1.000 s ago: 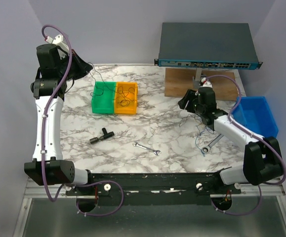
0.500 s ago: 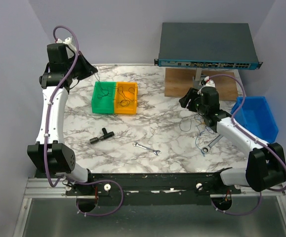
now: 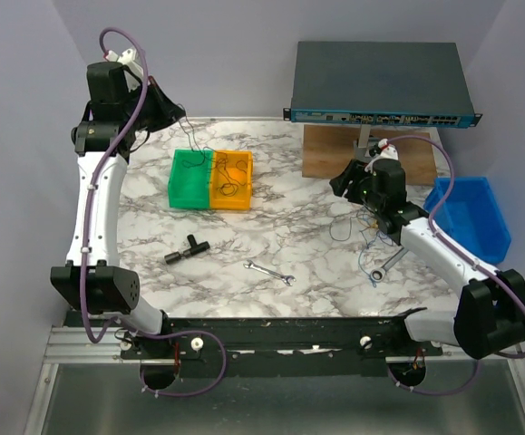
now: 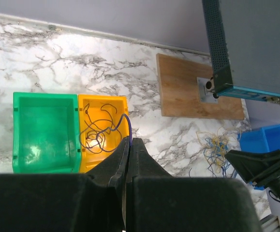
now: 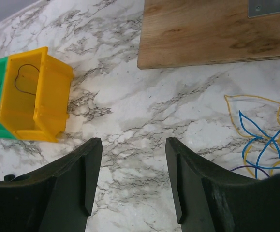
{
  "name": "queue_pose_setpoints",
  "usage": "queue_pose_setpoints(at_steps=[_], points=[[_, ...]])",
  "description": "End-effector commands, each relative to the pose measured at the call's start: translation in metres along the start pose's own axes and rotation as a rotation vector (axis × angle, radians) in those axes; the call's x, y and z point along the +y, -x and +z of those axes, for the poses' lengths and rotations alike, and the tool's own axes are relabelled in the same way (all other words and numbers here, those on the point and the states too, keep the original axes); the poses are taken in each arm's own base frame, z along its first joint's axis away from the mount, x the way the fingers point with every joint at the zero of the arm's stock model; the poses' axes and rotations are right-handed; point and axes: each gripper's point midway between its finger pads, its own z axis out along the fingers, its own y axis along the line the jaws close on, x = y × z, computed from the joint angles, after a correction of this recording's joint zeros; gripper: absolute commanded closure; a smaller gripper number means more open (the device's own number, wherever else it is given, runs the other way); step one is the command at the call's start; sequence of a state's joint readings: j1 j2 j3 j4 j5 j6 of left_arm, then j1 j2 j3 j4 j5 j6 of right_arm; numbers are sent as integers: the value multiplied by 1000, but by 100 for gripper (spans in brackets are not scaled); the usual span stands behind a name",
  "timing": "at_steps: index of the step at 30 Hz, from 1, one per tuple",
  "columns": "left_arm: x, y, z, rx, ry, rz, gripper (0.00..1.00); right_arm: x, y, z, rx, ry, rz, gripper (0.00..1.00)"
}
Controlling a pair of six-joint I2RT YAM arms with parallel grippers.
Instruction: Untangle the cables
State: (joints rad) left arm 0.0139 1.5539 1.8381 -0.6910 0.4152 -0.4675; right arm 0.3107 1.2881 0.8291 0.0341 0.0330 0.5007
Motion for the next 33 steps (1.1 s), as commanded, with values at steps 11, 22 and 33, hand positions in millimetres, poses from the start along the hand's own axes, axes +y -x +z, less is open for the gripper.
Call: queue_pose_setpoints(at_steps=[11, 22, 33], points=[[1, -32, 35, 70, -24, -32, 100, 1, 3, -6, -10, 1, 8, 37], [43, -78, 108, 130, 141, -21, 100, 3, 4, -7, -9, 5, 5, 37], [69, -122, 182, 229, 321, 72, 100, -2, 7, -17, -33, -10, -7, 38]])
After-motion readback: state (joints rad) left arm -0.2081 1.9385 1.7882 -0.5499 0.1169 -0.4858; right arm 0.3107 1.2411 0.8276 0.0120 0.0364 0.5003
